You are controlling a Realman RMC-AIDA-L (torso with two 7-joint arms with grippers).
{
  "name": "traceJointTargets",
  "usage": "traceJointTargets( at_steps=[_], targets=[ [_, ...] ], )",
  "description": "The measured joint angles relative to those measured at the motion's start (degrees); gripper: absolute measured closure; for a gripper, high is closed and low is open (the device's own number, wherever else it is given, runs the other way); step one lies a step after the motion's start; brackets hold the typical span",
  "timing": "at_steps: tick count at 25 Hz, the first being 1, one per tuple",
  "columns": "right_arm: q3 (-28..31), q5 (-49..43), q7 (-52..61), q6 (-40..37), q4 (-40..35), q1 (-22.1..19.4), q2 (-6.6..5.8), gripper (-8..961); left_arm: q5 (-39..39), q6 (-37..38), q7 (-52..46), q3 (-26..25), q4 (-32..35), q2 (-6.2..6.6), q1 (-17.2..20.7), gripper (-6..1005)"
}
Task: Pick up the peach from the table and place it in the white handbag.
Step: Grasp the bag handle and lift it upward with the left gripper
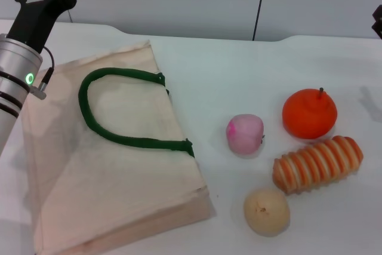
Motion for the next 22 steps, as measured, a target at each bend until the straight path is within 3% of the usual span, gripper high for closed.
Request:
traceJointTargets(
  at_steps=[14, 19, 22],
  targets=[
    [0.01, -0.01, 0.19, 1.34, 0.06, -0.49, 0.0, 56, -0.41, -1.23, -0.42, -0.45, -0.07, 0.04, -0.27, 307],
    [0.01, 0.01, 0.21, 0.98, 0.06, -0.65, 0.0, 57, -1.21, -3.4, -4.96, -0.04, -0.81, 0.37, -0.68, 303],
    [0.01, 0.0, 0.22, 0.94, -0.28, -0.95, -0.02, 57, 2.22, -3.38, -7.43, 1.51, -2.48, 0.5, -0.71, 301]
  ],
)
